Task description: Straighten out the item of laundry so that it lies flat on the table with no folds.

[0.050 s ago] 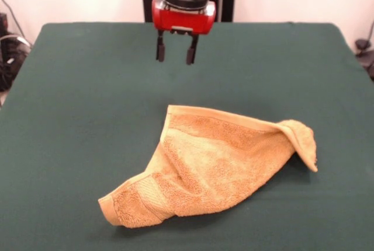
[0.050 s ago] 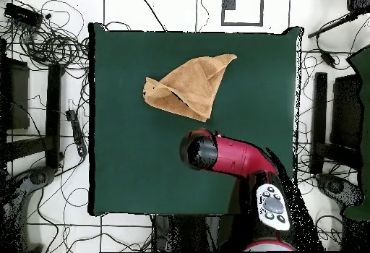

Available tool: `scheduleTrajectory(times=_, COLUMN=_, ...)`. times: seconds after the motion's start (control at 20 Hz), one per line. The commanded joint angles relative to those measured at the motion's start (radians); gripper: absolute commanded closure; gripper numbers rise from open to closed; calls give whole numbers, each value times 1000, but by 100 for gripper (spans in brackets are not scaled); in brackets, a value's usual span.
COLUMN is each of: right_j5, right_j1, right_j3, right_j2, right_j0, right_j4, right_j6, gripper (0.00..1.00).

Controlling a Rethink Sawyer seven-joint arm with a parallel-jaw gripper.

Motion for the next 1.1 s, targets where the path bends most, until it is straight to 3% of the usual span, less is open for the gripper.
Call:
scheduleTrajectory(times=0.05, right_j5=-123, right_j1=135, right_j3=14, right_j2=111, right_j0=1, right_j4=-73, right_j6=82, gripper=0)
scheduleTrajectory(times=0.35, right_j5=-172, right_j1=182, right_j3=20, right_j2=112, right_j0=-13, right_j4=-110, right_j6=91, gripper=0)
scheduleTrajectory(times=0.7, right_j5=-183, right_j1=232, right_j3=-49, right_j2=107, right_j0=1, right_j4=-150, right_j6=78, gripper=0)
scheduleTrajectory(times=1.1, right_j5=-118, right_j1=186, right_j3=-90, right_j2=113, right_j0=25, right_j4=-166, right_j6=53, gripper=0)
